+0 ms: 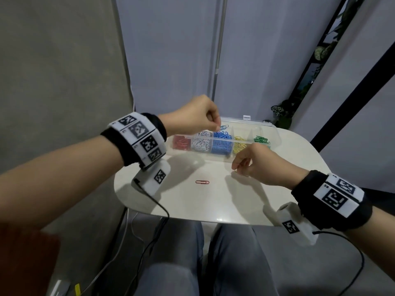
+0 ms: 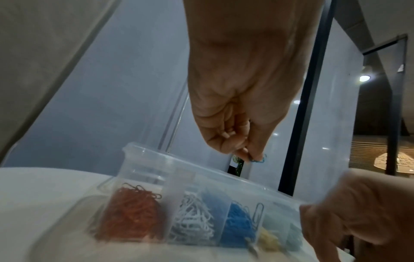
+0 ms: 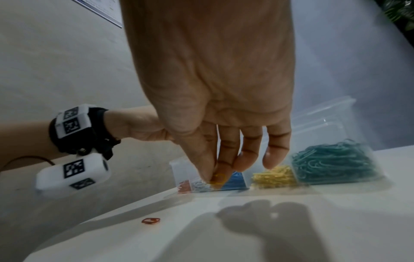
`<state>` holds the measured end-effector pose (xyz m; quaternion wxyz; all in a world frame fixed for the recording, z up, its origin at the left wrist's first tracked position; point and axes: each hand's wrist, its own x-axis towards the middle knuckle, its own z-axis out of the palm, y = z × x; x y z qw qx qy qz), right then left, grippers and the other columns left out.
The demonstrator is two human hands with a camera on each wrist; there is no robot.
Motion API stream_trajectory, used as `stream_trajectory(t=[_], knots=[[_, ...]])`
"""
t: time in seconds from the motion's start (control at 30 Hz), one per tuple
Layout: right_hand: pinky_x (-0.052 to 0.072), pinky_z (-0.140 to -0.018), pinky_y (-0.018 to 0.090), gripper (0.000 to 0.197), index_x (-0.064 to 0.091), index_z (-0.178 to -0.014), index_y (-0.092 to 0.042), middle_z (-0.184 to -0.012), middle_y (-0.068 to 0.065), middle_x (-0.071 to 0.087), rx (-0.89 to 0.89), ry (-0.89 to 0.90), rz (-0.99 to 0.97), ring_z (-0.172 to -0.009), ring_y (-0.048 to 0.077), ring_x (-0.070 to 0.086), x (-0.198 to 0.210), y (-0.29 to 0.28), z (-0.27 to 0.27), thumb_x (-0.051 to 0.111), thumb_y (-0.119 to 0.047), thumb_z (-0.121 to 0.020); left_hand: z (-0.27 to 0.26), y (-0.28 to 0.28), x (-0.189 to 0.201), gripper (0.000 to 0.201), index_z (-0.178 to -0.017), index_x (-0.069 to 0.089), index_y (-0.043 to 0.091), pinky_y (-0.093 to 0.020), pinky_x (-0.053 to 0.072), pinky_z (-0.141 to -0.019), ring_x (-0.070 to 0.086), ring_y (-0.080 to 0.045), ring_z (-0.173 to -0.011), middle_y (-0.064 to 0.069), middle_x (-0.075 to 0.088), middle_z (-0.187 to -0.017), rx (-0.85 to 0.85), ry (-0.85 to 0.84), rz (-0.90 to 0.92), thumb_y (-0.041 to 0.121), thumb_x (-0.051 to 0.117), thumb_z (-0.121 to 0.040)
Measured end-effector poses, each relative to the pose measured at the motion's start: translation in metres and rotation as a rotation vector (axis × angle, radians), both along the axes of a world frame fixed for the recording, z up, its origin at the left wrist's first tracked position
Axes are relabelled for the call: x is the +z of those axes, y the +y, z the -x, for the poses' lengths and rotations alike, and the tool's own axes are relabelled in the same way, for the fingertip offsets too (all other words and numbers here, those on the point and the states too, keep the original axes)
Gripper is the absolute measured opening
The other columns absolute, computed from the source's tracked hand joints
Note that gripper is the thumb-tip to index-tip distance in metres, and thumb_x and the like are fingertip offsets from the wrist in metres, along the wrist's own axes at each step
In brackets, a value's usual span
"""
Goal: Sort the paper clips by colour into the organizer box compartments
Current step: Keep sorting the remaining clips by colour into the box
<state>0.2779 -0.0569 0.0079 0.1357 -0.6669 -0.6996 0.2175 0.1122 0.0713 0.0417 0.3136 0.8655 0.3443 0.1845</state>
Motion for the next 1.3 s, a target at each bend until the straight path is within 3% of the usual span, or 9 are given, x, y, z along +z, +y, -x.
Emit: stream_trajectory(t=[0.13, 0.27, 0.4, 0.57, 0.7, 0.9, 1.07, 1.2, 1.3], knots=[[0.046, -0.062, 0.022, 0.012, 0.077, -0.083, -0.01, -0.072, 0.005, 0.069, -0.003, 0.057, -0.024, -0.065, 0.013, 0.056, -0.002, 0.001, 0.002, 0.072, 0.0, -0.078, -0.021, 0.008, -0.006, 0.009, -0.087, 0.073, 0.003, -0.012, 0.04, -0.051, 0.054, -0.002, -0.058, 0.003, 0.064, -0.067, 0.071, -0.024, 0.05, 0.009, 0.075, -0.082], [0.043, -0.06, 0.016, 0.013, 0.076, -0.087, -0.004, -0.077, 0.015, 0.07, 0.008, 0.142, -0.026, -0.064, 0.013, 0.053, -0.002, 0.004, 0.007, 0.072, 0.003, -0.078, -0.014, 0.007, -0.013, 0.013, -0.092, 0.072, 0.005, -0.008, 0.036, -0.05, 0.049, 0.006, -0.047, 0.013, 0.057, -0.061, 0.096, -0.068, 0.06, 0.011, 0.076, -0.082], [0.047, -0.065, 0.025, 0.012, 0.076, -0.089, -0.008, -0.076, 0.009, 0.068, 0.069, 0.127, 0.008, -0.066, 0.012, 0.054, -0.006, 0.008, 0.02, 0.074, -0.003, -0.079, 0.009, 0.007, -0.015, 0.016, -0.098, 0.072, 0.008, -0.007, 0.031, -0.044, 0.044, 0.006, -0.041, 0.015, 0.05, -0.044, 0.197, -0.068, -0.031, 0.014, 0.075, -0.083], [0.044, -0.058, 0.018, 0.017, 0.076, -0.09, -0.015, -0.07, -0.003, 0.065, 0.147, 0.069, 0.05, -0.061, 0.005, 0.055, -0.01, 0.017, 0.045, 0.07, -0.004, -0.079, 0.044, 0.022, -0.021, 0.04, -0.118, 0.062, 0.013, -0.024, 0.034, -0.073, 0.048, -0.012, -0.079, -0.004, 0.061, -0.109, 0.335, 0.071, -0.183, 0.028, 0.074, -0.083], [0.04, -0.054, 0.014, 0.019, 0.075, -0.095, -0.011, -0.071, -0.004, 0.061, 0.191, -0.059, 0.052, -0.061, 0.005, 0.053, -0.015, 0.021, 0.062, 0.067, -0.003, -0.079, 0.059, 0.024, -0.03, 0.062, -0.132, 0.053, 0.012, -0.027, 0.035, -0.075, 0.05, -0.023, -0.102, -0.01, 0.054, -0.11, 0.355, 0.144, -0.111, 0.031, 0.079, -0.078], [0.054, -0.068, 0.03, 0.009, 0.075, -0.082, -0.005, -0.083, 0.008, 0.072, 0.226, -0.193, 0.012, -0.071, 0.02, 0.062, -0.019, 0.021, 0.072, 0.067, -0.003, -0.08, 0.062, 0.022, -0.035, 0.065, -0.137, 0.049, 0.008, -0.025, 0.035, -0.072, 0.046, -0.016, -0.091, -0.011, 0.057, -0.117, 0.383, 0.086, -0.016, 0.034, 0.074, -0.083], [0.04, -0.061, 0.023, 0.008, 0.071, -0.082, -0.005, -0.081, 0.007, 0.068, 0.244, -0.227, 0.066, -0.069, 0.017, 0.054, -0.02, 0.022, 0.073, 0.064, -0.006, -0.085, 0.064, 0.022, -0.041, 0.064, -0.138, 0.048, 0.007, -0.022, 0.035, -0.076, 0.048, -0.014, -0.092, -0.009, 0.058, -0.115, 0.406, 0.01, 0.062, 0.033, 0.073, -0.084], [0.037, -0.056, 0.02, 0.01, 0.068, -0.078, -0.009, -0.071, -0.002, 0.056, 0.245, -0.222, 0.057, -0.067, 0.015, 0.052, -0.022, 0.022, 0.072, 0.062, -0.004, -0.085, 0.064, 0.021, -0.042, 0.061, -0.135, 0.049, 0.007, -0.017, 0.033, -0.068, 0.05, -0.015, -0.087, -0.003, 0.054, -0.101, 0.401, -0.029, 0.065, 0.03, 0.073, -0.085], [0.035, -0.051, 0.009, 0.01, 0.069, -0.075, -0.008, -0.065, -0.005, 0.056, 0.247, -0.194, 0.037, -0.056, 0.005, 0.049, -0.022, 0.023, 0.07, 0.065, -0.002, -0.082, 0.065, 0.02, -0.044, 0.059, -0.134, 0.05, 0.007, -0.018, 0.034, -0.07, 0.05, -0.015, -0.088, -0.001, 0.053, -0.099, 0.396, -0.045, 0.062, 0.031, 0.072, -0.085]])
